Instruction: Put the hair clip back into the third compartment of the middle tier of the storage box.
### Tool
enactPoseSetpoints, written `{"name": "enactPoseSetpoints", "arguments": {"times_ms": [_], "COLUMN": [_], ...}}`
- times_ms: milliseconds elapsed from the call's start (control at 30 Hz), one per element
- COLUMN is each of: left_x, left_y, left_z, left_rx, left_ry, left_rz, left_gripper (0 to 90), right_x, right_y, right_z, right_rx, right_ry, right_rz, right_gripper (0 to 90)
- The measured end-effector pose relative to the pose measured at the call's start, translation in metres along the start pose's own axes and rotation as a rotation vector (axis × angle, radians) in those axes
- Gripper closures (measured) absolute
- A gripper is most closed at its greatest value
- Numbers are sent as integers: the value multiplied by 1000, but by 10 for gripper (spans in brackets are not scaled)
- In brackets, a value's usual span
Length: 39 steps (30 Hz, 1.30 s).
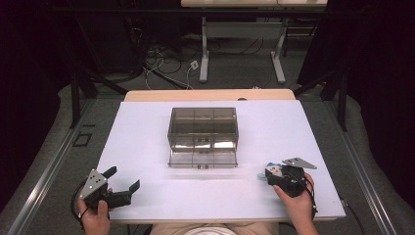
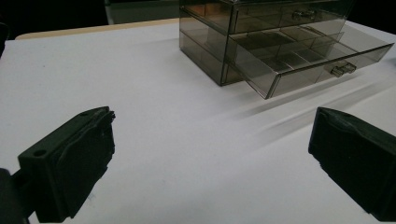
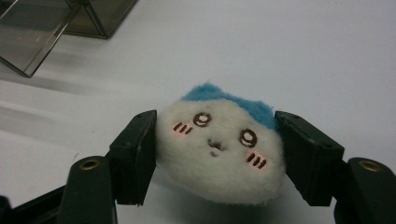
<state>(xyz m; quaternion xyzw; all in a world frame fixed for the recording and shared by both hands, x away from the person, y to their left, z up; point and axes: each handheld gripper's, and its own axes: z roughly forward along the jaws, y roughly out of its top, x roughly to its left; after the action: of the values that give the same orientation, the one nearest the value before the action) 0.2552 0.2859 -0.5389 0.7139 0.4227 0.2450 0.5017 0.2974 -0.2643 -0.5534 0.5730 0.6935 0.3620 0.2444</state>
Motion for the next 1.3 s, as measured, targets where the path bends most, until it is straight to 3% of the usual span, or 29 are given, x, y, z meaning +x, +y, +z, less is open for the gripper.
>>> {"name": "enactPoseSetpoints", "arguments": {"times_ms": [333,767,1200,1233,1300], "left_x": [0,0,1,1,1], "left_y": [0,0,-1,0,-1], "left_z": [0,0,1,1,1], "left_rx": [-5,0,5,6,6], "left_ry": [-1,-4,-5,-5,-5], "left_rz": [-2,-2,-2,1,-1], "left_gripper": [3,3,3,3,3], "right_x": [6,11,14,15,14], "right_y": [-5,-8,-6,-5,-5], "right_z": [-4,-7,-8,-9,-10], "right_rx": [-73,-123,-122,-122,-122], "right_ry": [16,18,7,23,37], "right_rz": [-19,-30,-12,6,-13], "right_gripper": [325,325,325,325,328]}}
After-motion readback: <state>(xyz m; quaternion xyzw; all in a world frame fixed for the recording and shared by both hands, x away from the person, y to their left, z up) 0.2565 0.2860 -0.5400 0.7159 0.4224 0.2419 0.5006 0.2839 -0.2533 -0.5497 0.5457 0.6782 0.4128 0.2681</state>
